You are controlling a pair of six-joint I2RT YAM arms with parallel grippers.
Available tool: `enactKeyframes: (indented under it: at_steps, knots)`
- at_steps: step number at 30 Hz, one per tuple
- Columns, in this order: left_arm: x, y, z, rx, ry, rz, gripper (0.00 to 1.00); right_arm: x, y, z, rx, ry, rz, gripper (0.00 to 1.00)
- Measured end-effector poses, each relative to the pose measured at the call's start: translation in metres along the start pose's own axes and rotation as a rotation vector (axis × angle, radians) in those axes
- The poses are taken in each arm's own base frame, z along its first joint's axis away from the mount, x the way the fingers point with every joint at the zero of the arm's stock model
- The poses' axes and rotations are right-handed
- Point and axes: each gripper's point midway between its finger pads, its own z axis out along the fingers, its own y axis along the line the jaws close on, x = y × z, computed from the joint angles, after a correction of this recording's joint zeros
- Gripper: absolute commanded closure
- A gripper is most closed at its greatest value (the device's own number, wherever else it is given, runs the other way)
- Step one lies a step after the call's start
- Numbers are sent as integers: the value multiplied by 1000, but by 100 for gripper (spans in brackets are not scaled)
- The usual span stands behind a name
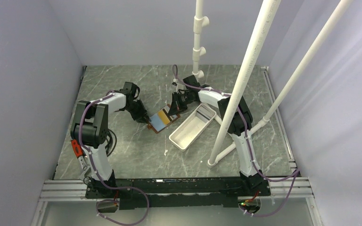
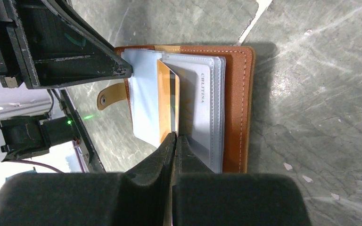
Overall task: Put the credit cards into the card holder
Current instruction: Insert the credit card into the card holder.
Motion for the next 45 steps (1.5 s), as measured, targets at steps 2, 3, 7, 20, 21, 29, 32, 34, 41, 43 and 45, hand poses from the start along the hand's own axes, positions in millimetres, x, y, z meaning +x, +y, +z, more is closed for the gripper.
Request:
enactKeyframes:
  at_steps: [2,3,7,20,21,29,32,34,41,43,45]
  knots:
    - [0,0,0,1,0,1,71,2,0,0,2,5,3,100]
    - [0,0,0,1,-1,1,71,3,0,0,3,9,5,100]
    - [0,0,0,1,-1,1,72,4,0,1,6,19,0,100]
    - [0,-1,0,5,-1,2,72,6,4,11,6,68,-13,100]
    - [0,-1,0,5,-1,2,72,7,5,13,3,72,-18,100]
    - [-1,-3,-1,18,-7,6,70,16,15,30,4,103,-67,85]
    - [-1,-4,-1,27,-16,10,65,17,13,31,10,100,-83,82]
    - [-1,-5,-2,40,-23,14,56,18,13,31,11,96,-96,78]
    - [0,-10,-9,124,-64,22,53,17,15,29,13,85,-121,69]
    - [3,-2,-11,121,-64,11,63,17,17,28,9,81,-126,69]
    - [4,4,-10,116,-56,-4,68,18,17,28,12,75,-129,70]
